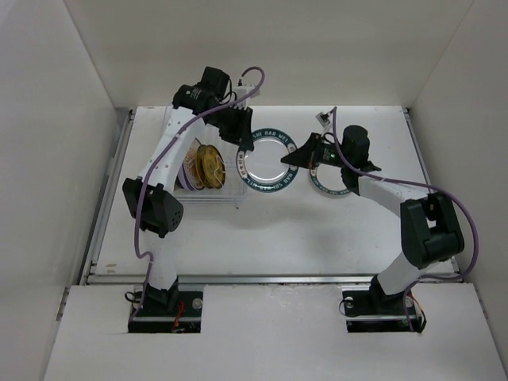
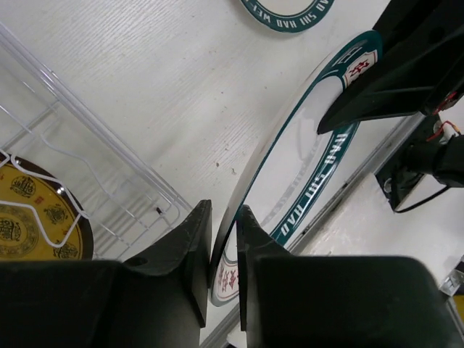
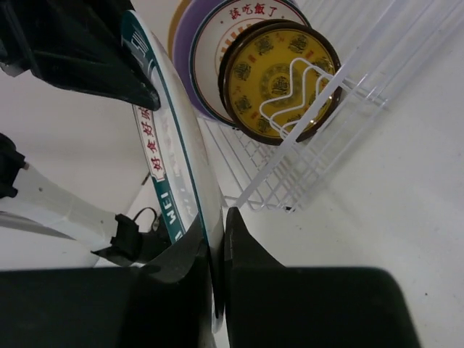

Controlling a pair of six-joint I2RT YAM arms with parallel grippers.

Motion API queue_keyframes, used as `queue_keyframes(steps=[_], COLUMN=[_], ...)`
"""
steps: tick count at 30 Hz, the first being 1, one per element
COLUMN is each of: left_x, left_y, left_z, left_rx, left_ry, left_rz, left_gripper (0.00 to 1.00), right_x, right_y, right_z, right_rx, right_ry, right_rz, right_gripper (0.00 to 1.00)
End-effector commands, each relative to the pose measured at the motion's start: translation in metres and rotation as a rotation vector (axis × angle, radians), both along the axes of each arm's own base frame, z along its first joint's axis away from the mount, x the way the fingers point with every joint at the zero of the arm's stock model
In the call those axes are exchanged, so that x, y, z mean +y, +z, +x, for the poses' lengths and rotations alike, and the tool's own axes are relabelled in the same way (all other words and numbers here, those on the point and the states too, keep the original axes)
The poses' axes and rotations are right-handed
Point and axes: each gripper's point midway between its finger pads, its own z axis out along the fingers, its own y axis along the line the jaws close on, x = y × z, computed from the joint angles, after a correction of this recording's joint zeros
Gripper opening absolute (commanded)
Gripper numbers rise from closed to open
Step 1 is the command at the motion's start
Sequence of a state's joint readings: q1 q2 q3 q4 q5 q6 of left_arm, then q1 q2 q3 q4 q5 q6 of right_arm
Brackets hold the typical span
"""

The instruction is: Unload the plates from the dish rack

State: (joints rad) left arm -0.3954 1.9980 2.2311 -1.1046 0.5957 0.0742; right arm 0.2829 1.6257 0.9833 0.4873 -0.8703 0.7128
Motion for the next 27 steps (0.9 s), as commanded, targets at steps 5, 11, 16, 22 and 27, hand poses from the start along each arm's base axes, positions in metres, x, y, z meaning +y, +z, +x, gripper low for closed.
queue_keyframes(steps=[5, 11, 16, 22, 27], left_x=[0.012, 0.051, 0.109, 0.145, 0.161], left_y=[0.022, 0.036, 0.061, 0.051, 0.034], left_z=[0.013, 0.032, 0.05, 0.05, 0.047], left_rx=[-0.142, -0.269, -0.433, -0.467, -0.448], left_ry=[0.127, 0.288, 0.52, 0.593, 0.606], left_rz=[0.092, 0.254, 0.459, 0.643, 0.752], left_gripper=[0.52, 1.0, 1.0, 1.0, 1.0], right_x=[0.007, -0.047, -0.13, -0.204, -0.229], right_y=[0.028, 0.033, 0.003, -0.057, -0.083], right_z=[-0.003, 0.02, 0.037, 0.032, 0.029], right_rx=[-0.047, 0.066, 0.205, 0.39, 0.461], right_ry=[-0.04, -0.293, -0.663, -1.002, -1.107], right_rz=[0.078, 0.071, -0.019, -0.21, -0.285], right_gripper=[0.0, 0.0, 0.0, 0.0, 0.0])
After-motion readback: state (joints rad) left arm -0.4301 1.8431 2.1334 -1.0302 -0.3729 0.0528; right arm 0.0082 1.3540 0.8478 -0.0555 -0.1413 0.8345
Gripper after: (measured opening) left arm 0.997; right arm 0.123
